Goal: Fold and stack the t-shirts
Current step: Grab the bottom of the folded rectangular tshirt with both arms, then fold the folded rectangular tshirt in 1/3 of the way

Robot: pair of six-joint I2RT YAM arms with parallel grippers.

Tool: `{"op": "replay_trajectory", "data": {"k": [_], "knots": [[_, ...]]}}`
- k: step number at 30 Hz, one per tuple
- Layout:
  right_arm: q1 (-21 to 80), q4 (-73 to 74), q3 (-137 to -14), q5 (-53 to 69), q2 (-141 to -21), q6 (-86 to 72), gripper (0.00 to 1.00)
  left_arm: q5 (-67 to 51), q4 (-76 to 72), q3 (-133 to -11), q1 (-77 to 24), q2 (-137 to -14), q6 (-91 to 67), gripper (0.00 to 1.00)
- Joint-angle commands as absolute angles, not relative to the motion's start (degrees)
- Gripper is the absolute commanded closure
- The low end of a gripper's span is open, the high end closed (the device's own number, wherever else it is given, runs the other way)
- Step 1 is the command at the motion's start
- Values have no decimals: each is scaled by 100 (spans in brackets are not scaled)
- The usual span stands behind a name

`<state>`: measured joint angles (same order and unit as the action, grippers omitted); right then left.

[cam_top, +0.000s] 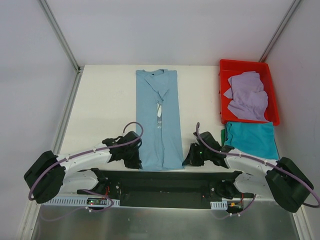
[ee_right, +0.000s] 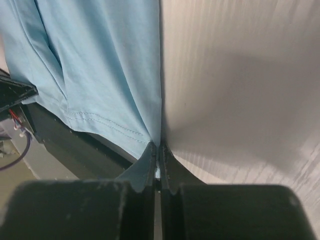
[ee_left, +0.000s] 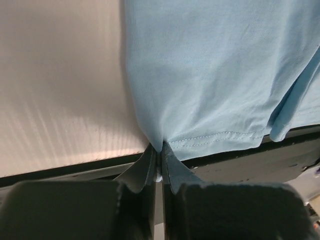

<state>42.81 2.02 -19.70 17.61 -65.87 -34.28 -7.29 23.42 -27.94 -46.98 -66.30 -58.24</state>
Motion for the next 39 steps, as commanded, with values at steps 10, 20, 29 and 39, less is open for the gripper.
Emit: {"op": "replay_trajectory", "data": {"k": [10, 20, 29, 39], "knots": [[5098, 1345, -1775, 2136, -4615, -3348, 100, -1142, 2866, -2320, -5300, -4931, -5801, 100], [5071, 1520, -2864, 1267, -4964, -2620, 100, 164, 2690, -3084, -5300, -4614, -5695, 100], [4317, 1600, -4349, 686, -6037, -1706, 100, 984, 2672, -4235, -4581, -5413, -4527, 100], [3446, 1283, -5641, 695, -7583, -1327, 100, 677, 1890, -5316, -3455, -7048, -3552, 100]]}}
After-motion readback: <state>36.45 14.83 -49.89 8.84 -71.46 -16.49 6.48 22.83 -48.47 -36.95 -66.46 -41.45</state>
